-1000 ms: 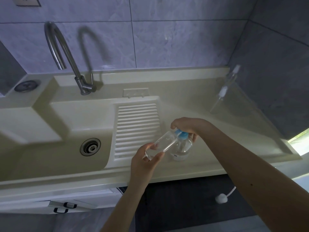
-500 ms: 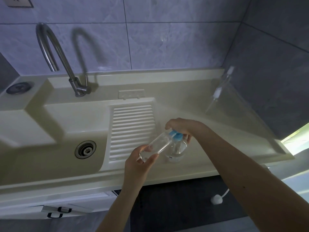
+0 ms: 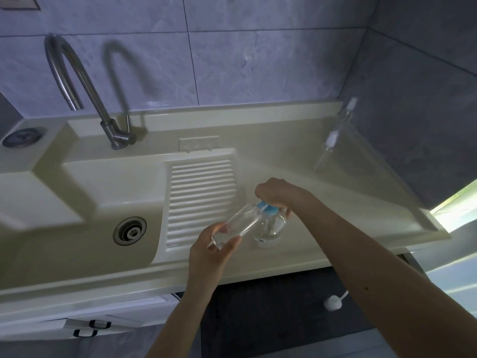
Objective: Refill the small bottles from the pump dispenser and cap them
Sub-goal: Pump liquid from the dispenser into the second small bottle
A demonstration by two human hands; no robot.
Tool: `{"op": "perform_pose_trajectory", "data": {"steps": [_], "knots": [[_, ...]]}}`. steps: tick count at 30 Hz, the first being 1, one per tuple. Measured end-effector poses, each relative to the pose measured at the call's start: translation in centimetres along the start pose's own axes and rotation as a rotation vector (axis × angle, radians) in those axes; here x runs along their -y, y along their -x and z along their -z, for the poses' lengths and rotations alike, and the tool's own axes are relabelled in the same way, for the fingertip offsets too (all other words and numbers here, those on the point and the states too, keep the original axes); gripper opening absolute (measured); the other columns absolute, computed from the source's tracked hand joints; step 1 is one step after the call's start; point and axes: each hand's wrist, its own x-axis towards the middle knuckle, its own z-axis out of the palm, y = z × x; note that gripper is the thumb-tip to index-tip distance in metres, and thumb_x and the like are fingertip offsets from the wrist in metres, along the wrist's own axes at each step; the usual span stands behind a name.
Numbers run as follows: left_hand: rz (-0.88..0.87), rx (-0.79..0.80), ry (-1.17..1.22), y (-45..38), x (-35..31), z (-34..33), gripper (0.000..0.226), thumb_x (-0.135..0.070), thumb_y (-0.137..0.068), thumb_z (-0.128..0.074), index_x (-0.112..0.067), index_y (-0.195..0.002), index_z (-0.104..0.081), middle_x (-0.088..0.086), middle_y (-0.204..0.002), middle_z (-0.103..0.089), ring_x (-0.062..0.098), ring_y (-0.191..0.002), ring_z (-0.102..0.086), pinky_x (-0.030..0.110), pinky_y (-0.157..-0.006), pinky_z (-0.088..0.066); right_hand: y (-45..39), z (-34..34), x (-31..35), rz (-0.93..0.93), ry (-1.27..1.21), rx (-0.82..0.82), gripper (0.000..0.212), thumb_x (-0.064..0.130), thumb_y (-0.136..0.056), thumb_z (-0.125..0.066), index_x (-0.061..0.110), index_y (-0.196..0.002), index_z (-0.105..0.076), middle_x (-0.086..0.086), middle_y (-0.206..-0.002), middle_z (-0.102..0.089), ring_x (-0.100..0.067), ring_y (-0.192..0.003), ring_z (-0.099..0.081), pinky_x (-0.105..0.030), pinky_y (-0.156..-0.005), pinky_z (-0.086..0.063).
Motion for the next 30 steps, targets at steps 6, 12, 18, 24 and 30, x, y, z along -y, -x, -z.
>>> {"op": "perform_pose_trajectory", "data": {"steps": [6,12,18,24,30], "knots": [[-0.013,0.003,-0.002,0.2,0.1,-0.1,0.024,-0.020,-0.078,-0.075,-0.023,-0.100,-0.066,-0.011,-0.095,-0.069,0.017,-0.077,-0.067,0.019,-0.063,-0.051,0.3,0.2,-0.1,0.013,-0.010,-0.003,0.018,0.018,-0.097,-0.041,0.003,-0.093,-0.050,-0.015,-0.104,-0.052,-0.029,-0.092,-0.056,-0.034,-0.086,-0.044],[-0.058,0.000,-0.006,-0.1,-0.9,0.2,0.024,-0.016,-0.078,-0.075,-0.022,-0.099,-0.067,-0.011,-0.095,-0.068,0.001,-0.070,-0.061,0.008,-0.059,-0.044,-0.1,0.7,-0.4,-0.103,-0.286,0.221,0.067,0.056,-0.094,-0.042,0.008,-0.139,-0.042,-0.018,-0.143,-0.043,-0.039,-0.131,-0.042,-0.047,-0.106,-0.035],[-0.057,-0.007,-0.004,-0.2,-0.6,0.3,0.027,-0.025,-0.076,-0.078,-0.026,-0.100,-0.066,-0.012,-0.090,-0.069,0.021,-0.074,-0.064,0.017,-0.060,-0.048,-0.4,0.7,0.3,-0.110,-0.094,0.176,0.051,0.042,-0.093,-0.045,0.012,-0.134,-0.046,-0.021,-0.138,-0.044,-0.047,-0.118,-0.050,-0.050,-0.094,-0.046],[-0.068,0.018,-0.016,-0.2,-0.4,0.2,0.024,-0.018,-0.079,-0.075,-0.021,-0.100,-0.065,-0.008,-0.093,-0.067,0.009,-0.065,-0.060,0.010,-0.056,-0.044,-0.6,0.0,0.0,0.025,0.051,-0.006,0.021,0.019,-0.087,-0.038,0.007,-0.077,-0.052,-0.016,-0.090,-0.056,-0.032,-0.071,-0.060,-0.035,-0.067,-0.053],[-0.049,0.034,0.009,0.1,0.1,0.0,0.023,-0.020,-0.080,-0.074,-0.023,-0.100,-0.065,-0.010,-0.095,-0.068,0.014,-0.073,-0.064,0.012,-0.061,-0.047,-1.2,-0.2,-0.2,0.051,0.066,-0.064,0.023,0.017,-0.090,-0.038,0.010,-0.070,-0.048,-0.007,-0.076,-0.047,-0.022,-0.060,-0.048,-0.031,-0.060,-0.044]]}}
